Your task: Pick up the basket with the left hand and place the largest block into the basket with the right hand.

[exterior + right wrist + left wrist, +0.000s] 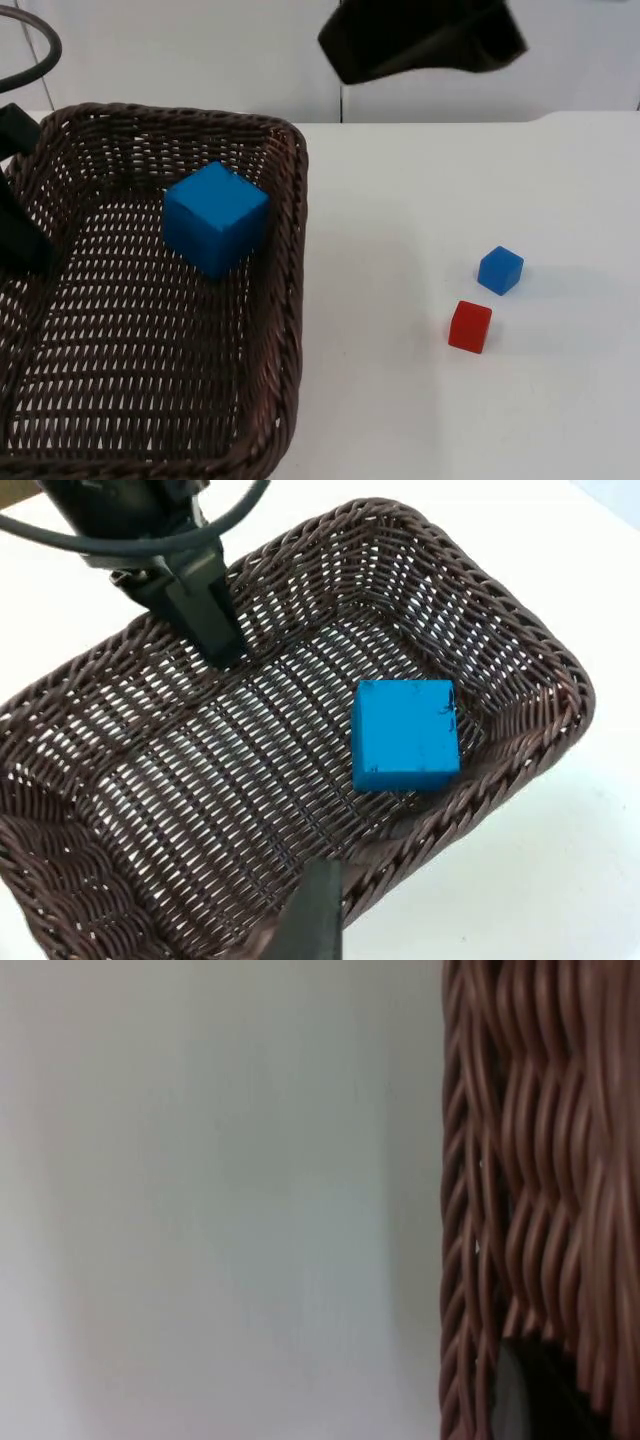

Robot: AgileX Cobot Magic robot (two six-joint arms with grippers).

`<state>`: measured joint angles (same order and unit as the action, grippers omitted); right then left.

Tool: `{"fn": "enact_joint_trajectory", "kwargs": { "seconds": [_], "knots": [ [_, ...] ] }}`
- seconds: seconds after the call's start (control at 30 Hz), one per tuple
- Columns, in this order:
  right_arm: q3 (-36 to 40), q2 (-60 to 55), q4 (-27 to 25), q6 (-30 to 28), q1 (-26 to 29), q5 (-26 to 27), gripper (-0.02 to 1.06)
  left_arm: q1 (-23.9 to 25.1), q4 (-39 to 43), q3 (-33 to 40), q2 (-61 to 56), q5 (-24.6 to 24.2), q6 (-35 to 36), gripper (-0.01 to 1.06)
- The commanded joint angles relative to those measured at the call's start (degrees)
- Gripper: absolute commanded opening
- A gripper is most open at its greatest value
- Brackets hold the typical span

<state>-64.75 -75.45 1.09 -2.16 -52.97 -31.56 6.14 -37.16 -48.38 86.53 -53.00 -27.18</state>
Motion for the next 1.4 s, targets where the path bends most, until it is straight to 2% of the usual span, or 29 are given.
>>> {"fn": "enact_joint_trajectory", "kwargs": {
  "seconds": [0.0, 0.1, 0.47, 0.53, 0.87, 1.03, 1.17, 1.37],
  "knots": [
    [0.29, 0.73, -0.11, 0.2, -0.28, 0.94, 0.8, 0.16, -2.24, 0.05, -0.87, 0.0, 0.03, 0.0],
    [0.29, 0.85, -0.11, 0.2, -0.28, 0.94, 0.8, 0.16, -2.83, 0.05, -0.75, 0.0, 0.03, 0.0],
    [0.29, 0.95, -0.11, 0.2, -0.28, 0.94, 0.8, 0.16, -8.7, 0.05, -0.16, 8.51, 0.03, 0.0],
    [0.29, 0.95, -0.11, 0.2, -0.28, 0.94, 0.8, 0.16, -9.21, 0.05, 0.57, 8.65, -0.17, 0.0],
    [0.29, 0.95, -0.11, 0.2, -0.28, 0.94, 0.8, -0.14, -22.71, 0.05, 11.16, 8.93, -12.2, 0.0],
    [0.29, 0.95, -0.11, 0.2, -0.28, 0.94, 0.8, -3.53, -29.41, -0.06, 18.69, 10.77, -19.71, 0.0],
    [0.29, 0.96, -0.21, 0.2, -0.28, 0.5, 0.8, -6.36, -29.94, -1.43, 23.15, 13.34, -20.46, 0.0],
    [0.29, 0.96, -0.21, 0.2, -0.28, -0.09, 0.8, -9.25, -29.67, -4.76, 28.18, 13.36, -21.0, 0.0]
  ]
}}
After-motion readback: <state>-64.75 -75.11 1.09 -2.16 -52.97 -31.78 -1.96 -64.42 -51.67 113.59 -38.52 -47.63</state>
